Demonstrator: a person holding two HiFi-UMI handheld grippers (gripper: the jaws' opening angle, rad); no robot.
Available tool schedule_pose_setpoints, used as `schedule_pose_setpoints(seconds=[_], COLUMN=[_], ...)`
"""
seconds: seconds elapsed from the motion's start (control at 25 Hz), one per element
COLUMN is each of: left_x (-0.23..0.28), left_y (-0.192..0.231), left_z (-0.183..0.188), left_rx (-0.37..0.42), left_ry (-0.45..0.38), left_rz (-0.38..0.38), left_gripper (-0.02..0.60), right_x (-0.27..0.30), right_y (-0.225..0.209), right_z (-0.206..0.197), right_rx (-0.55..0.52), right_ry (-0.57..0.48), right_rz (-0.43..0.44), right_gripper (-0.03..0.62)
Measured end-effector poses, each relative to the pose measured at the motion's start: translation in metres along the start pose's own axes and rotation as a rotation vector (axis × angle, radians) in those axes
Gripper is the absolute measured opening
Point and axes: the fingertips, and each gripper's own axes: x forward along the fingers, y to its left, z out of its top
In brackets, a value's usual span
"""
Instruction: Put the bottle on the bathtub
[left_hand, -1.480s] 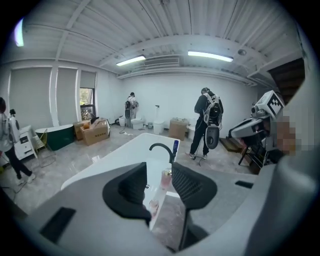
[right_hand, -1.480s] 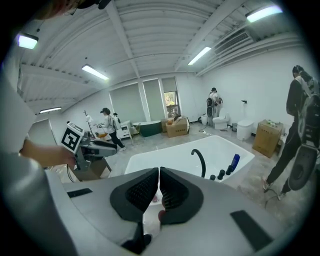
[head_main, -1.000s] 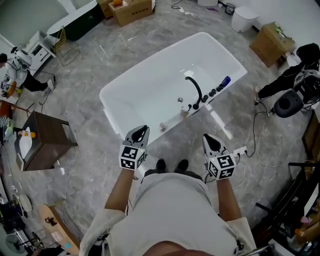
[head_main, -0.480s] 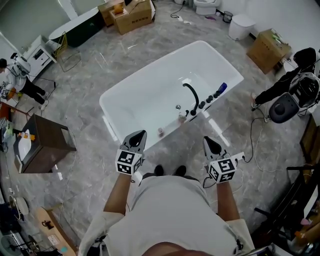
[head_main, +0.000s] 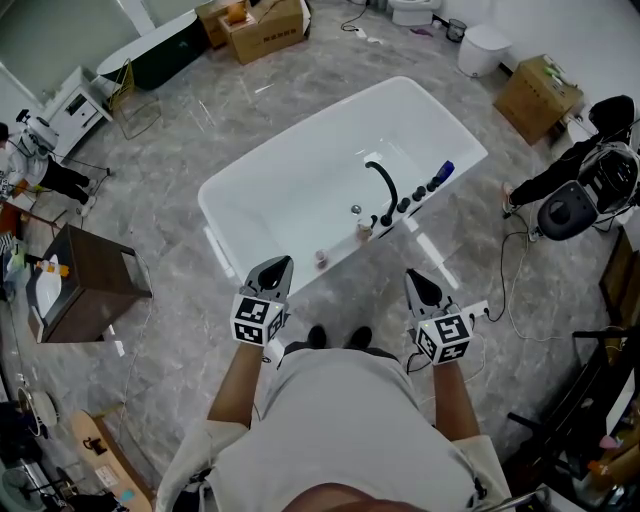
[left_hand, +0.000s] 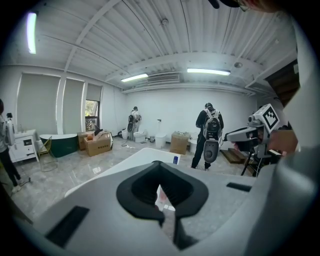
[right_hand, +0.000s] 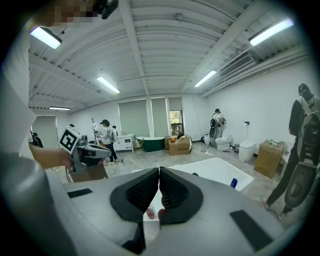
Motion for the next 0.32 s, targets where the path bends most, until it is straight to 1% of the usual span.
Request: schedule_pose_setpoints(seconds=[0.32], left_x=[0.0008], left_y=[-0.0007], left_z=[-0.004], left_rx=[-0.018], left_ry=[-0.01], left_rz=[0.002], left_gripper=[0.006], right_x=[-0.0009], right_y=[-0.0035], right_z=[0.0024], right_rx=[-0.01], right_ry=[-0.004], right_rz=[-0.002], right_gripper=[0.031])
